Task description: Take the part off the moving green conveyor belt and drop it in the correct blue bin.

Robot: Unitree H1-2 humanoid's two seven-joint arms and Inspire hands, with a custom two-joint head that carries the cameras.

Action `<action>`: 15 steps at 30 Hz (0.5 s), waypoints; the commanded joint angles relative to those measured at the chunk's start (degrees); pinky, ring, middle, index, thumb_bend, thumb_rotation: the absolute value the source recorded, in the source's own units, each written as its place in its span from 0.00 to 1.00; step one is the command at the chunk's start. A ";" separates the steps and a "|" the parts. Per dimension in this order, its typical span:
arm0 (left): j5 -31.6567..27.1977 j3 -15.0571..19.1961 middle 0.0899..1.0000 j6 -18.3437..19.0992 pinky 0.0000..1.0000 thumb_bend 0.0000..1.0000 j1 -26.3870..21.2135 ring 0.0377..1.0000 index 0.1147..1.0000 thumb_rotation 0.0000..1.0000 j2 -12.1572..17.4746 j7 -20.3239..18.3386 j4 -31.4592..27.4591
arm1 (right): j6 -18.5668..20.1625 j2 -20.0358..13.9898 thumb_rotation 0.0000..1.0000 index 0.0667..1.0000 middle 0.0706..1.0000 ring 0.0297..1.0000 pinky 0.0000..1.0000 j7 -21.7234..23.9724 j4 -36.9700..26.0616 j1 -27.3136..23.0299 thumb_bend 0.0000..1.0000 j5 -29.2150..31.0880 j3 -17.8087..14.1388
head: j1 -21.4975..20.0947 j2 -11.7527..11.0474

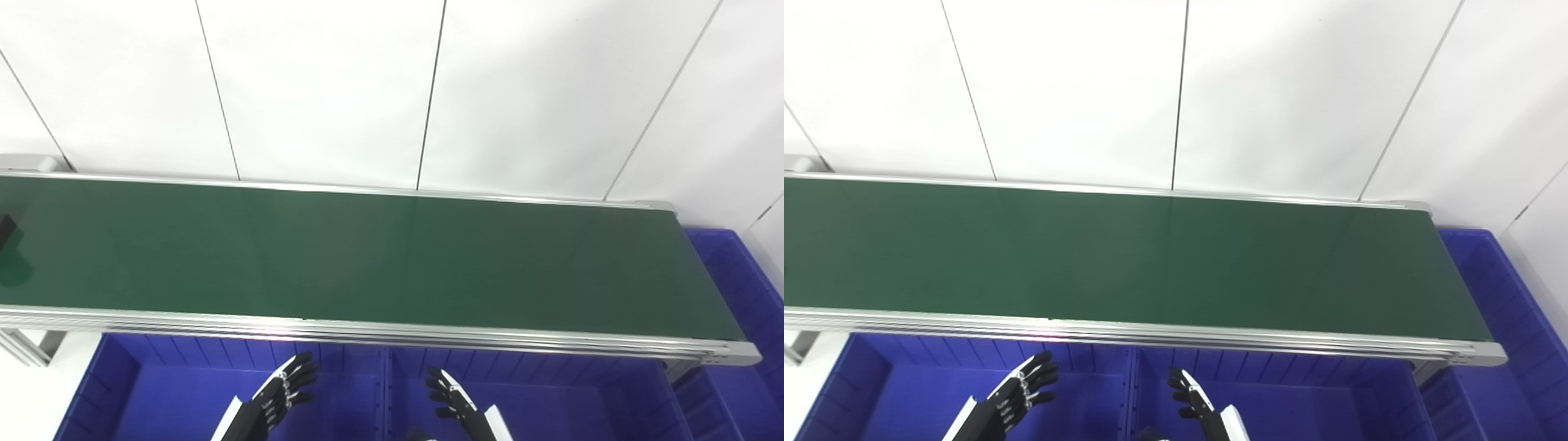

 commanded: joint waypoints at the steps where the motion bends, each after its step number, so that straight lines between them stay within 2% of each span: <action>1: 0.70 -0.36 0.86 0.63 0.79 0.89 -0.80 0.86 0.89 0.52 -0.52 0.44 -2.28 | 0.07 0.02 0.71 0.93 0.87 0.84 0.77 0.73 -2.62 -0.79 0.61 0.91 -0.45 | 0.22 1.22; 3: 1.12 -0.52 0.87 1.60 0.79 0.87 -1.03 0.85 0.89 0.52 -0.75 0.51 -2.95 | 0.89 -0.04 0.72 0.93 0.87 0.84 0.77 1.31 -3.30 -1.10 0.62 1.30 -0.83 | 0.29 2.34; 5: 1.58 -0.59 0.87 2.38 0.78 0.87 -1.31 0.85 0.89 0.52 -0.96 0.58 -3.27 | 1.30 -0.05 0.72 0.93 0.87 0.84 0.77 1.84 -3.54 -1.37 0.62 1.77 -1.17 | 0.34 2.51; 6: 1.79 -0.66 0.87 3.08 0.79 0.88 -1.56 0.85 0.89 0.53 -1.16 0.68 -3.49 | 1.45 -0.15 0.71 0.93 0.87 0.84 0.77 2.10 -3.67 -1.55 0.63 2.12 -1.31 | 0.66 3.44; 15: 2.17 -1.68 0.87 7.31 0.80 0.90 -4.01 0.86 0.90 0.50 -1.57 0.34 -3.18 | 2.27 -0.32 0.70 0.91 0.86 0.83 0.76 2.86 -4.19 -2.17 0.64 2.75 -1.84 | 0.69 4.64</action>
